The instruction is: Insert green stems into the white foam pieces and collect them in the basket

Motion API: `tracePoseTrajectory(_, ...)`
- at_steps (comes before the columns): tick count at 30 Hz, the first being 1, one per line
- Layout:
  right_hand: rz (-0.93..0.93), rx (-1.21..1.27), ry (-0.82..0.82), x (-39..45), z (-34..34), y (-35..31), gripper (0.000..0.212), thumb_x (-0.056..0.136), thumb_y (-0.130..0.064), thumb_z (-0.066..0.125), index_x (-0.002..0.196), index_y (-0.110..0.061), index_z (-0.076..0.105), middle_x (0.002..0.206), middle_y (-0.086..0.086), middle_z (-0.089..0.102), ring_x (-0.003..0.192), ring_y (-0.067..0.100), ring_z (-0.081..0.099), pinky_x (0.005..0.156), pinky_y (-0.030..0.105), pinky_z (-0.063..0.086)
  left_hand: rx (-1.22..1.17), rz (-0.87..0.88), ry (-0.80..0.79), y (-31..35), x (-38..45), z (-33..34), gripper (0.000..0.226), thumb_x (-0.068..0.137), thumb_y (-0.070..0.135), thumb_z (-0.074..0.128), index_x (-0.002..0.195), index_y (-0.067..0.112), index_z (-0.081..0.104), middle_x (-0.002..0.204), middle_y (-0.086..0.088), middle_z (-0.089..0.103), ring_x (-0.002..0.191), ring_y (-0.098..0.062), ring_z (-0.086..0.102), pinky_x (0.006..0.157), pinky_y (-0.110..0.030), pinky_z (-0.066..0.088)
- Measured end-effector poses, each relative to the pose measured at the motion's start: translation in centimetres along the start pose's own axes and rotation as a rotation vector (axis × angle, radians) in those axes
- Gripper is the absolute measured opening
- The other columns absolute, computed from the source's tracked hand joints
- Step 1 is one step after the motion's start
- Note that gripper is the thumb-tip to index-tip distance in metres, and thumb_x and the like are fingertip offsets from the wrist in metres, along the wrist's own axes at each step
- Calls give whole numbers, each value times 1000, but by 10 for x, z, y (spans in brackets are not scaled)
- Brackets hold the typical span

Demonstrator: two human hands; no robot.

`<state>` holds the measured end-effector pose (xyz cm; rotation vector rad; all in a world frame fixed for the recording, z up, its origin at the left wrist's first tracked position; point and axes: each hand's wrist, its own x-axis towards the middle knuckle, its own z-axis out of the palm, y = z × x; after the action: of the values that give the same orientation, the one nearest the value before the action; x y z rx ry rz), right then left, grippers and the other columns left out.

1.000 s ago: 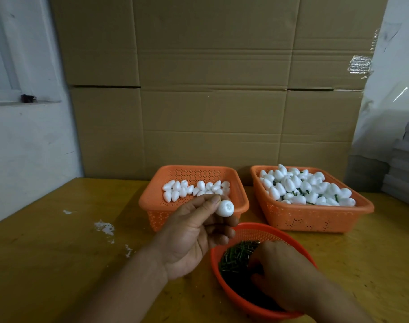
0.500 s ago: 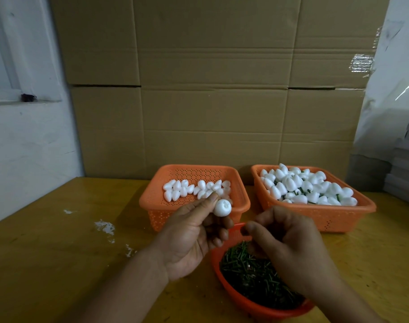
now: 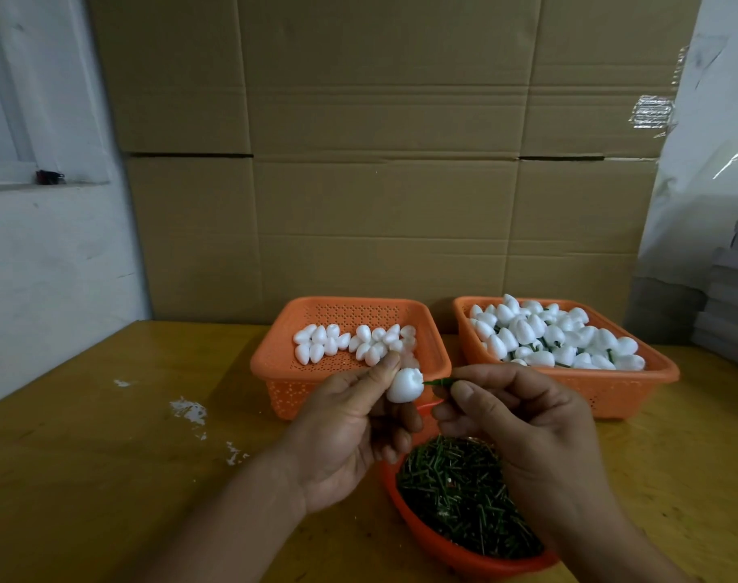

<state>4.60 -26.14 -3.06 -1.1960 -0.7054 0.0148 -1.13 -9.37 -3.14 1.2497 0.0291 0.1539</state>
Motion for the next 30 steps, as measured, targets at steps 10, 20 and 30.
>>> tracePoseTrajectory(10, 24, -23, 13, 2, -1, 3, 16, 70, -15, 73, 84, -10, 79, 75, 20, 75, 68, 28, 74, 61, 26, 59, 25, 0, -9, 0, -1, 2, 30, 94, 43, 58, 82, 23, 76, 67, -11, 64, 49, -15, 57, 41, -21, 42)
tracePoseTrajectory(20, -55, -120, -4, 0, -2, 6, 14, 71, -18, 75, 84, -15, 80, 73, 16, 75, 66, 27, 74, 60, 25, 59, 58, 13, 6, 0, -2, 3, 30, 92, 45, 59, 78, 25, 77, 64, -10, 62, 47, -14, 55, 40, -21, 40)
tracePoseTrajectory(30, -164, -296, -21, -5, -3, 7, 9, 76, -22, 75, 83, -26, 79, 75, 8, 76, 65, 28, 71, 60, 42, 59, 95, 25, 17, 1, -3, 3, 27, 87, 49, 63, 76, 27, 76, 61, -8, 61, 45, -14, 53, 39, -21, 38)
